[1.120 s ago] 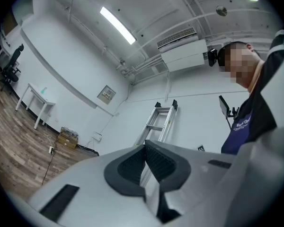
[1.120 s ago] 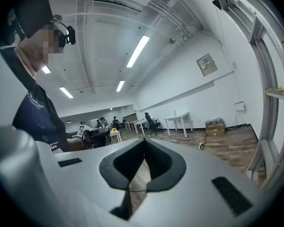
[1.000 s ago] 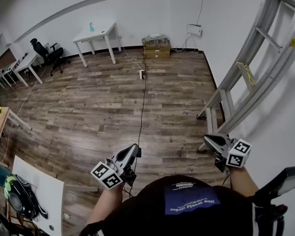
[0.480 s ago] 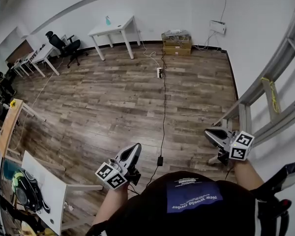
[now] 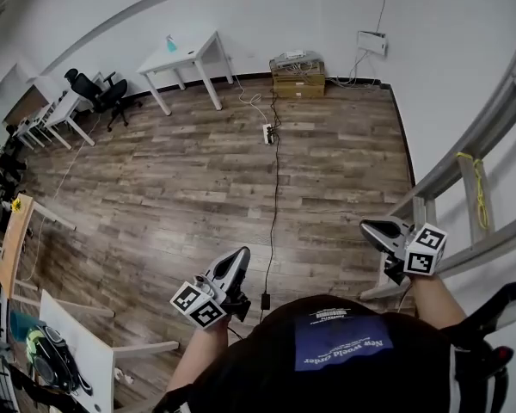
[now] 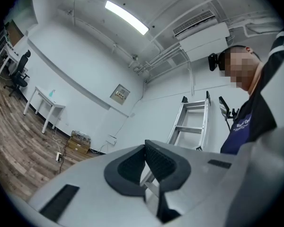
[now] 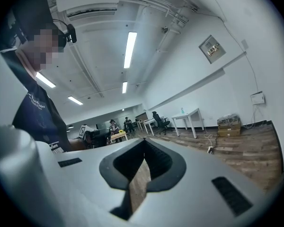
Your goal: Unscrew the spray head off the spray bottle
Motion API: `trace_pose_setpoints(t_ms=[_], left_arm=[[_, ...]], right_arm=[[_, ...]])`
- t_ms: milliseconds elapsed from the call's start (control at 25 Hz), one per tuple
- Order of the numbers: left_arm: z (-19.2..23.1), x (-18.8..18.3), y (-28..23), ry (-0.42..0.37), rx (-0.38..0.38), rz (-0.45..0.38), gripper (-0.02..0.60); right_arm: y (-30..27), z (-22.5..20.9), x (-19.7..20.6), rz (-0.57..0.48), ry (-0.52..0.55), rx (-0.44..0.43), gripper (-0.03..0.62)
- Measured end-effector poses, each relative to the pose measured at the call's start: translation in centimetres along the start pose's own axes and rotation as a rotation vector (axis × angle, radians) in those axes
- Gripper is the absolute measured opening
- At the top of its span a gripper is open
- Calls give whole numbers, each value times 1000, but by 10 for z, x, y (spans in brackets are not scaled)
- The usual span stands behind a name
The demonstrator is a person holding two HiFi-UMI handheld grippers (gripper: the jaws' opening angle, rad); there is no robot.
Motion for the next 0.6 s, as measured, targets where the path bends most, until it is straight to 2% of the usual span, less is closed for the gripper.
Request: trace_pose_setpoints(t_ms=[320,600], left_arm=[[49,-9,-68,24,72,50,5],[116,-36,-163,53,221,61,5]], right_arm=[[-17,-59,-15,0,3,81,-3],[-51,-122,-40,-4,9,208,-4]])
Point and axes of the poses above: the fingertips, and each gripper's own axes: y backward along the fingers, z to its left, x out of its underside, the point moved 3 cm from there along y, backward along the fingers, and after that the axes turned 11 degrees about -x, right-handed, at the moved point
